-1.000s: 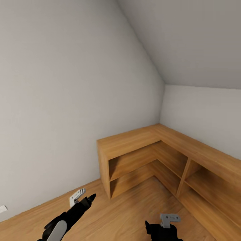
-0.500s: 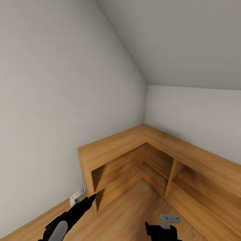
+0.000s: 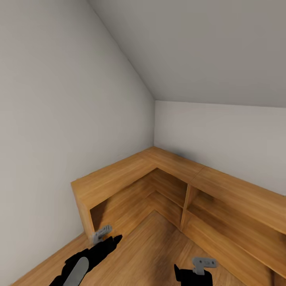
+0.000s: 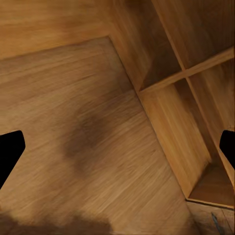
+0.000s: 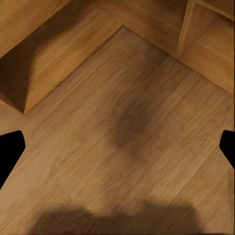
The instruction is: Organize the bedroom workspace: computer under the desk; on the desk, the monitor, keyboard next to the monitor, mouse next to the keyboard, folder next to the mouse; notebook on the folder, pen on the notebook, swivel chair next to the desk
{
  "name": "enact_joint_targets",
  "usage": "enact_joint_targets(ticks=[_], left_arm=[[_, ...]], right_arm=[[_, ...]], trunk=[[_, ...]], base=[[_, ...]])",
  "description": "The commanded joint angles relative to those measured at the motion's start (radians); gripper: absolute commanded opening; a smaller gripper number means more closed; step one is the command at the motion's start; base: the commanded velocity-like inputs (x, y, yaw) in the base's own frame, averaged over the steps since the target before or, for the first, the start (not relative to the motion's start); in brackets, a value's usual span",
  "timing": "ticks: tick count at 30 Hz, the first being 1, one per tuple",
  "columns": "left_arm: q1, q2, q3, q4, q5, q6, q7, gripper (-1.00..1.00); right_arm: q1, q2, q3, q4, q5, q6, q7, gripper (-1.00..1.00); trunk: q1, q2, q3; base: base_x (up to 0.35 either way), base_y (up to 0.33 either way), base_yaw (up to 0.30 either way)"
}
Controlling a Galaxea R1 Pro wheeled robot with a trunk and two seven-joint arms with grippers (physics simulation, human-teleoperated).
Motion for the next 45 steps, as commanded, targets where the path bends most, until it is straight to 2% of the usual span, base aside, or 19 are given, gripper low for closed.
enact_joint_targets(ticks=[1,5,10,15,19,23,27,28,29,34,45], left_arm=[[-0.010,-0.006,-0.008,0.017,0.010,0.005,0.011,1.00],[-0.044,-0.034,-0.032,0.079,0.000,0.015,0.013,1.00],[-0.083,-0.059,-0.049,0.161,-0.035,0.027,0.011,1.00],[-0.110,-0.065,-0.056,0.217,-0.051,0.026,0.009,1.00],[-0.115,-0.068,-0.059,0.230,-0.053,0.024,0.008,1.00],[-0.111,-0.070,-0.061,0.223,-0.055,0.022,0.007,1.00],[-0.094,-0.065,-0.060,0.198,-0.056,0.016,0.004,1.00],[-0.085,-0.063,-0.059,0.188,-0.056,0.012,0.004,1.00],[-0.036,-0.058,-0.056,0.134,-0.057,-0.017,0.004,1.00],[0.005,-0.055,-0.053,0.094,-0.060,-0.045,0.006,1.00],[0.019,-0.054,-0.054,0.083,-0.060,-0.055,0.010,1.00]], right_arm=[[0.000,-0.007,0.001,-0.002,-0.006,-0.001,-0.007,1.00],[0.001,-0.032,0.004,-0.002,-0.008,-0.009,-0.009,1.00],[0.015,-0.044,0.008,0.010,-0.004,-0.024,-0.018,1.00],[0.040,-0.062,0.005,0.084,-0.006,-0.071,-0.011,1.00],[0.060,-0.073,0.003,0.129,-0.006,-0.156,-0.009,1.00],[0.079,-0.089,0.003,0.146,-0.005,-0.243,-0.009,1.00],[0.090,-0.095,0.006,0.159,-0.004,-0.280,-0.009,1.00],[0.091,-0.095,0.007,0.162,-0.004,-0.285,-0.009,1.00],[0.094,-0.096,0.007,0.168,-0.005,-0.298,-0.008,1.00],[0.096,-0.105,0.006,0.172,-0.006,-0.309,-0.007,1.00],[0.097,-0.098,0.009,0.213,-0.004,-0.316,-0.006,1.00]], trunk=[[0.000,-0.001,-0.001],[0.000,-0.001,-0.001],[0.000,-0.001,-0.001],[0.000,-0.001,-0.001],[0.000,-0.001,-0.001],[0.000,-0.001,-0.001],[0.000,-0.001,-0.001],[0.000,-0.001,-0.001],[0.000,-0.001,-0.001],[0.000,-0.001,-0.001],[0.000,-0.001,-0.001]], base=[[0.002,0.000,-0.299],[0.001,0.000,-0.299],[0.000,0.000,-0.299],[0.000,0.000,-0.299],[0.000,0.000,-0.299],[0.000,0.000,-0.299],[0.000,0.000,-0.299],[0.000,0.000,-0.299],[0.000,0.000,-0.299],[0.000,0.000,-0.299],[0.000,0.064,-0.299]])
